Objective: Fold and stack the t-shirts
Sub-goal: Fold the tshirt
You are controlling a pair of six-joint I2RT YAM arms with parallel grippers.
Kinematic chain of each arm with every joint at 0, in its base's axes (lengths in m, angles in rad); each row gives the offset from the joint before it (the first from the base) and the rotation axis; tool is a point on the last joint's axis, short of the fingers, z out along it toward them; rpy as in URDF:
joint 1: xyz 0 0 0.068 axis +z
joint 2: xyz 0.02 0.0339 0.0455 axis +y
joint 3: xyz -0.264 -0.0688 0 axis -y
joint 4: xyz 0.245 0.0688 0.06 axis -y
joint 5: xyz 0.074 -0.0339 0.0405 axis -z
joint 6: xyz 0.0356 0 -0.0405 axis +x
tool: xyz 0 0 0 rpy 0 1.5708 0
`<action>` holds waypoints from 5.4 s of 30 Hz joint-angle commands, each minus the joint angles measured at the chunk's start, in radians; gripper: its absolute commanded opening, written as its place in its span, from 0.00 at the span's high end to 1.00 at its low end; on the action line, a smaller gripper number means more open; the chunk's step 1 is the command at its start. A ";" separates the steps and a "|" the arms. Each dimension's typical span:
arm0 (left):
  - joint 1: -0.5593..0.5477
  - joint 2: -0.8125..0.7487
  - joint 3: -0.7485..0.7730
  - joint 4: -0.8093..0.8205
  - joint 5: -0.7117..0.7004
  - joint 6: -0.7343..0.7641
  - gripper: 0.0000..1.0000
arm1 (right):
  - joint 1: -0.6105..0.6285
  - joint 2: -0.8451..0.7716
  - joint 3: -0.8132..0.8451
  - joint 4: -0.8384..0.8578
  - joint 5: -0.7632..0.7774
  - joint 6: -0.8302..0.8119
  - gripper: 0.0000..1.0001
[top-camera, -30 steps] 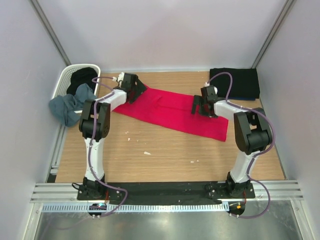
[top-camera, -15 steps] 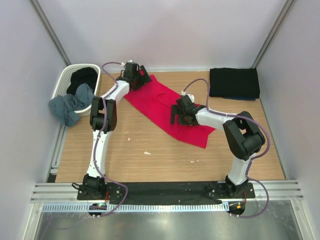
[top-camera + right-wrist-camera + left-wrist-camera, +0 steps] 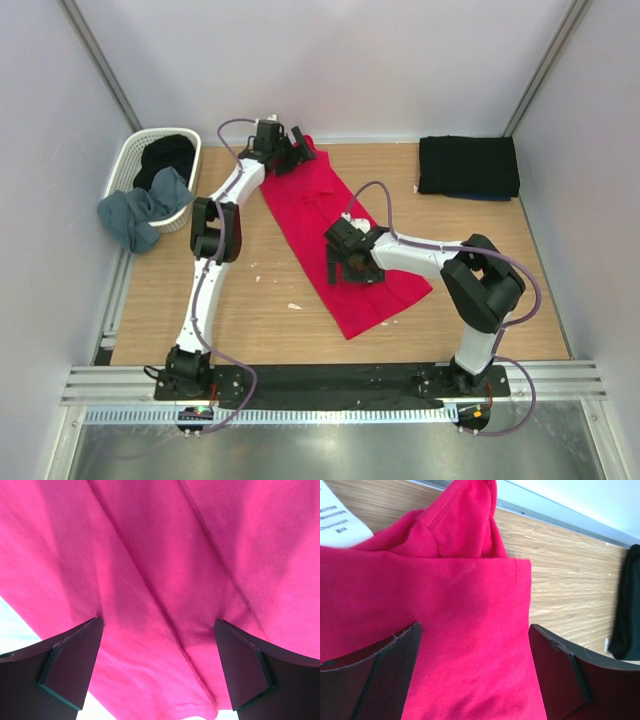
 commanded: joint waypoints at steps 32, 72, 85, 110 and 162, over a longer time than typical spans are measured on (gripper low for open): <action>-0.137 0.172 0.205 0.080 0.072 -0.202 0.08 | 0.180 -0.077 0.062 -0.217 -0.047 0.251 0.00; -0.209 -1.040 -1.272 0.123 -0.080 -0.125 0.47 | -0.182 -0.369 -0.255 0.115 -0.056 -0.059 0.37; -0.341 -1.262 -1.651 0.163 -0.060 -0.380 0.45 | -0.182 -0.323 -0.247 0.118 -0.082 -0.036 0.41; -0.628 -1.319 -1.872 0.213 -0.183 -0.664 0.52 | -0.191 -0.384 -0.198 -0.013 0.006 -0.051 0.39; -0.878 -1.254 -1.564 0.119 -0.390 -0.720 0.27 | -0.469 -0.528 -0.336 0.131 -0.122 0.008 0.09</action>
